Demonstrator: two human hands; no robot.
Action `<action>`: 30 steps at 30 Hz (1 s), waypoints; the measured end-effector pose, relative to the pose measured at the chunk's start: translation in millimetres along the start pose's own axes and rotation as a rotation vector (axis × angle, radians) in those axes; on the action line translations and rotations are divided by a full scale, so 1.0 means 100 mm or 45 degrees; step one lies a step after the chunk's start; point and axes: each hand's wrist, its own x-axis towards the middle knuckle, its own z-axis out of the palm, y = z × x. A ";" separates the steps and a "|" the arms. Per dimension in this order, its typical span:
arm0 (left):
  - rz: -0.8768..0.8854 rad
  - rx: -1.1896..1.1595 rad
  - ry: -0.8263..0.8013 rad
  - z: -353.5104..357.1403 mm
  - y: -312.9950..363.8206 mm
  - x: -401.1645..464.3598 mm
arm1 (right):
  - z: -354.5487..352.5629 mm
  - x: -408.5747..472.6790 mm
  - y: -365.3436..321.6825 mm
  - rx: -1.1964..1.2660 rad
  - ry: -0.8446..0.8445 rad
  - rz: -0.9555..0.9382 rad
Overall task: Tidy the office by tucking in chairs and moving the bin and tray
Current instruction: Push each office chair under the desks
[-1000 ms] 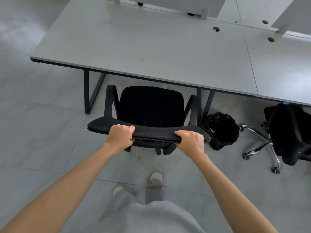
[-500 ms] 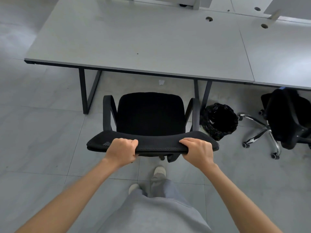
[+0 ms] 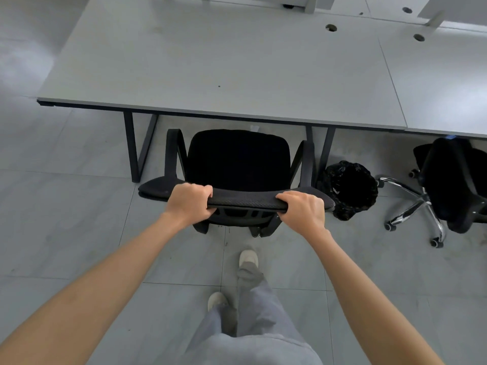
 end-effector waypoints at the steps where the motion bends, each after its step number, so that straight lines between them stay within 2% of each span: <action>1: -0.009 -0.008 0.029 0.01 -0.02 0.04 | 0.00 0.06 0.03 -0.004 0.016 -0.016; 9: -0.005 0.042 0.045 0.12 -0.21 0.50 | 0.10 0.58 0.24 0.041 0.163 -0.096; 15: -0.045 -0.020 0.161 0.02 -0.62 0.96 | 0.18 1.15 0.10 0.003 0.078 -0.065; 26: -0.193 -0.065 0.060 -0.16 -0.90 1.87 | 0.09 2.20 0.29 -0.021 -0.054 -0.075; 30: -0.104 -0.047 0.097 -0.15 -1.02 2.02 | 0.11 2.30 0.26 0.024 -0.039 -0.042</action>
